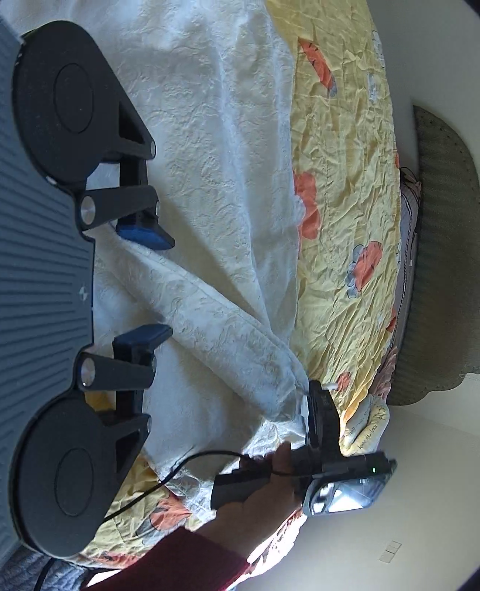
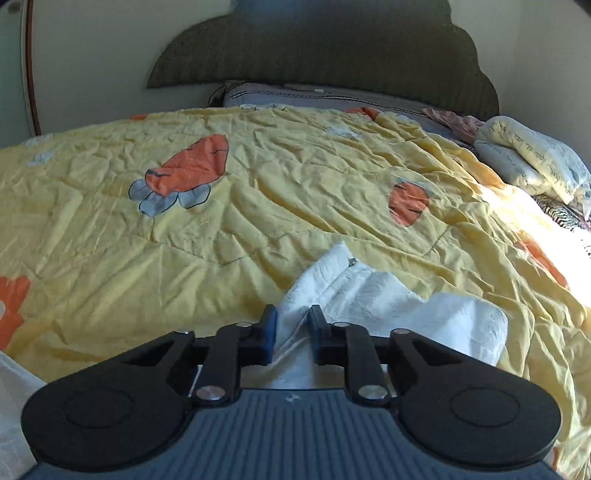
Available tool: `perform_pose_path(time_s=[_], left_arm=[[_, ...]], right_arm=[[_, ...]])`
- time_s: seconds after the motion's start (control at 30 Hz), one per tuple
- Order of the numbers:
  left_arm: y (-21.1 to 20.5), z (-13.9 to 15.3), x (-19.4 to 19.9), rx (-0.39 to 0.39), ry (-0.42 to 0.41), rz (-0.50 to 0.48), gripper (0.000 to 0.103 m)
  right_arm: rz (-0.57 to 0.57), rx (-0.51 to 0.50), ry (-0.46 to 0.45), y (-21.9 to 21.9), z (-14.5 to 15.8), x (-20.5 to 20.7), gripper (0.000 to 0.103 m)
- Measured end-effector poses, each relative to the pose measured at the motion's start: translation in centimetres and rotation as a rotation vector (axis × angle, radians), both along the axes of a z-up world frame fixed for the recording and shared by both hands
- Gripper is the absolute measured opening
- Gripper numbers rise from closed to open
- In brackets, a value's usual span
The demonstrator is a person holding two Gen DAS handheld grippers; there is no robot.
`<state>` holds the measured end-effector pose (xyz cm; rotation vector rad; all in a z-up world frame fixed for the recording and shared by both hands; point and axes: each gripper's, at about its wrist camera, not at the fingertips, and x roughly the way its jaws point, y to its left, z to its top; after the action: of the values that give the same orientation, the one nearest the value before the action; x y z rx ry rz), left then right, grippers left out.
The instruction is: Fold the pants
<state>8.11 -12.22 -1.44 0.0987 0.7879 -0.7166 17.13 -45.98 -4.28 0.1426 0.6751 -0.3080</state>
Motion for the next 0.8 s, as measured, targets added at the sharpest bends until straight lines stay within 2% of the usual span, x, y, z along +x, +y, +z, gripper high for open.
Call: perform_pose_path(time_s=[0.07,0.13,0.23,0.33,0.43,0.5,0.57,0.7,0.77,0.8], left_arm=[[-0.3,-0.1,0.0,0.016,-0.020,-0.011,0.020],[-0.5,-0.1,-0.1,0.013,-0.022,-0.027,0.013],[-0.7,-0.1,-0.8,0.026,-0.052,-0.058,0.010],[-1.0,-0.2,-1.5,0.042,-0.073,-0.089,0.010],[-1.5,-0.6,-1.7,0.058,-0.083,-0.101,0.010],[-1.8,-0.7,-1.7,0.070,-0.095,-0.104,0.020],[-2.0,-0.7,-1.8,0.070,-0.101,-0.103,0.023],[-2.5,-0.8,-2.2,0.085,-0.119,-0.105,0.023],[-2.7,-0.8,-2.2,0.093,-0.134,-0.104,0.023],[-2.8,-0.9,-2.2,0.094,-0.140,-0.103,0.023]], right_arm=[[-0.038,0.052,-0.077,-0.9,1.0,-2.7,0.011],[-0.082,0.116,-0.146,-1.9,1.8,-5.9,0.010],[-0.155,0.240,-0.235,-3.5,2.6,-11.5,0.010],[-0.220,0.338,-0.261,-4.7,2.1,-16.3,0.010],[-0.269,0.459,-0.256,-6.0,0.3,-19.2,0.011],[-0.279,0.553,-0.272,-7.1,-0.8,-20.2,0.012],[-0.312,0.614,-0.292,-7.9,-1.7,-20.4,0.014],[-0.368,0.754,-0.383,-9.5,-3.3,-20.2,0.041],[-0.391,0.795,-0.419,-10.1,-4.0,-20.0,0.040],[-0.402,0.809,-0.425,-10.4,-4.3,-20.0,0.034]])
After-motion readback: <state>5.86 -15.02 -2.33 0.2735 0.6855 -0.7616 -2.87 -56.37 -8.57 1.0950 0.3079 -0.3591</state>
